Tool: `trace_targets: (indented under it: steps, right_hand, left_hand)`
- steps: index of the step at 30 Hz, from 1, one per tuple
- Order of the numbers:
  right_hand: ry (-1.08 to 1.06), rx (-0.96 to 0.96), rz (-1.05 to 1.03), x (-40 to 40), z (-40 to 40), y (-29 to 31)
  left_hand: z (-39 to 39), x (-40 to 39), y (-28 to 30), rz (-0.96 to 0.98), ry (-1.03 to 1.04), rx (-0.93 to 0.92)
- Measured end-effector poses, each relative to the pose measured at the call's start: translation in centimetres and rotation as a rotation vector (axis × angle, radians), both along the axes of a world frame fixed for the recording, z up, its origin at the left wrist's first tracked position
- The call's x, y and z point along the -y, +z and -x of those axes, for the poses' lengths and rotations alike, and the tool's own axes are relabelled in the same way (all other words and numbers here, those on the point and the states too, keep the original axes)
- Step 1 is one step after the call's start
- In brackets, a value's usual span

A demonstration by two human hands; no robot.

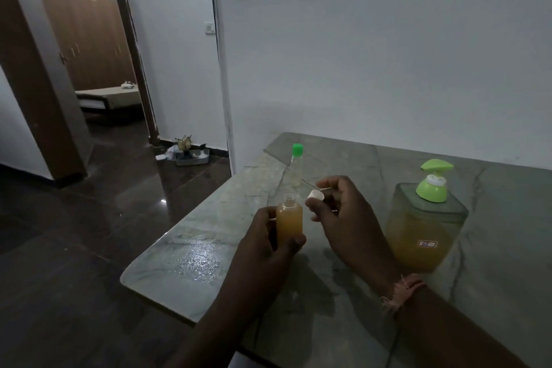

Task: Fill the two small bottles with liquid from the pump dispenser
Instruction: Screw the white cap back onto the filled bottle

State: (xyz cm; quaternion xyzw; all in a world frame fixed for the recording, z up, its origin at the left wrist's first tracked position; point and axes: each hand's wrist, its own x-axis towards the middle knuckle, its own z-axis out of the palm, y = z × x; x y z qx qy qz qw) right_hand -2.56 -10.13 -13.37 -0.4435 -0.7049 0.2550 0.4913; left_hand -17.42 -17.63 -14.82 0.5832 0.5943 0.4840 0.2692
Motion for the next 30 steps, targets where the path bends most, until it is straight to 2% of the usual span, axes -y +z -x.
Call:
trace_targets:
  steps: [7,12,20,30]
  right_hand:
    - [0.106,-0.053,-0.097,0.7,-0.7,1.0]
    - [0.2,0.073,-0.185,1.0,-1.2,1.4]
    - [0.237,0.085,-0.199,1.4,-1.4,2.1]
    - [0.282,0.212,-0.313,1.3,-1.5,2.3]
  left_hand:
    - [0.0,-0.1,-0.3,0.009,0.028,-0.044]
    - [-0.1,-0.2,-0.5,0.005,-0.015,-0.08]
    - [0.0,0.1,-0.7,-0.01,-0.042,-0.114]
    - [0.2,0.1,-0.8,-0.053,-0.039,-0.114]
